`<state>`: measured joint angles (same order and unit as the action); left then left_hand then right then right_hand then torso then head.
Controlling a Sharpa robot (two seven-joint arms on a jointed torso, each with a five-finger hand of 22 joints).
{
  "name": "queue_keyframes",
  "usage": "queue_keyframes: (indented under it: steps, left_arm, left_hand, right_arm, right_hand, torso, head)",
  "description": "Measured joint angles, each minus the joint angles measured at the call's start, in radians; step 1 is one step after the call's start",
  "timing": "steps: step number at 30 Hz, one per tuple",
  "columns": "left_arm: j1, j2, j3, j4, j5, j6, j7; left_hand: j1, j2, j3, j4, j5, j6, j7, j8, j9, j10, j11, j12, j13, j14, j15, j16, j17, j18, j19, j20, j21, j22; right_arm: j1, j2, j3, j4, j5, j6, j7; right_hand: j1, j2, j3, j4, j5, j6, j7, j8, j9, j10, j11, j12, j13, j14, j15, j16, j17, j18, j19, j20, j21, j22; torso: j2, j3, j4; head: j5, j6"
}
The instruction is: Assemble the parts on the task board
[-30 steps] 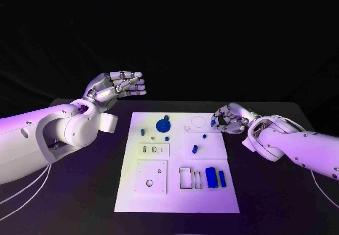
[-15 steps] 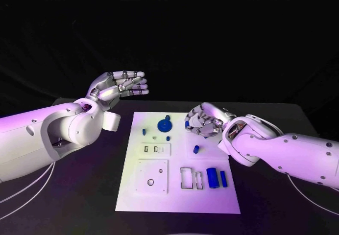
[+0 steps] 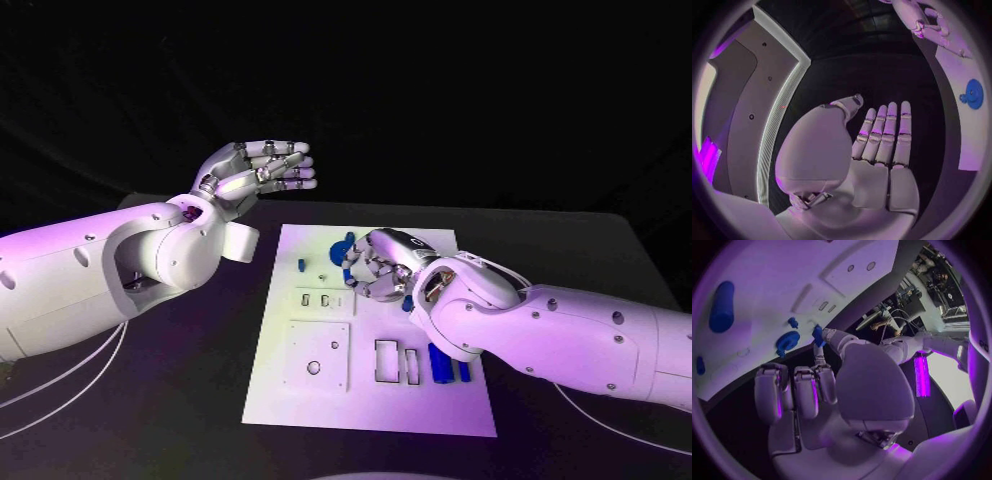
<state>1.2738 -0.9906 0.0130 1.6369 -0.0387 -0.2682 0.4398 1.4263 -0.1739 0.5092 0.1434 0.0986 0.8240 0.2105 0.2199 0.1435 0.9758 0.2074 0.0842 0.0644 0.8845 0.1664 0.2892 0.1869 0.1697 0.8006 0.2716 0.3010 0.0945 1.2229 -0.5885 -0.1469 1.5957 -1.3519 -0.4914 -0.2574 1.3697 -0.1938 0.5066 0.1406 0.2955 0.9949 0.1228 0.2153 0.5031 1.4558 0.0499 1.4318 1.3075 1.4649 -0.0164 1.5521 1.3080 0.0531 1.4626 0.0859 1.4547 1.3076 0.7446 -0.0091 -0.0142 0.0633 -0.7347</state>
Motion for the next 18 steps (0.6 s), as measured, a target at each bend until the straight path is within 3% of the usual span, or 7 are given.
queue_keyframes:
  steps: [10,18]
  left_arm:
    - [0.0,0.005,0.0,-0.002,0.0,0.001,-0.001]
    - [0.0,0.007,0.0,-0.003,0.0,0.002,-0.002]
  left_hand:
    - [0.0,0.0,0.0,0.0,0.0,0.0,0.0,0.0,0.0,0.0,0.0,0.0,0.001,0.0,0.0,0.0,0.0,0.0,0.0,0.0,0.0,0.0]
    - [0.0,0.0,0.0,0.0,0.0,0.0,0.0,0.0,0.0,0.0,0.0,0.0,0.001,0.0,0.0,0.0,0.0,0.0,0.0,0.0,0.0,0.0]
  right_arm:
    - [-0.036,0.056,-0.006,-0.026,-0.052,0.021,-0.04]
    - [-0.052,0.078,-0.007,-0.045,-0.075,0.033,-0.052]
  right_hand:
    - [-0.004,-0.001,0.003,-0.003,-0.002,0.0,0.0,0.002,-0.001,0.0,0.0,0.0,0.0,0.0,0.0,0.0,0.0,0.0,0.0,0.0,0.0,0.0]
    - [-0.008,0.0,0.003,-0.003,-0.002,-0.002,-0.002,0.004,-0.001,0.0,0.0,0.0,0.0,0.0,0.0,-0.001,0.0,0.0,0.0,0.0,0.0,0.0]
  torso:
    - [0.002,0.0012,-0.0004]
    - [0.002,0.0018,-0.001]
  head:
    - [0.008,-0.008]
    - [0.012,-0.015]
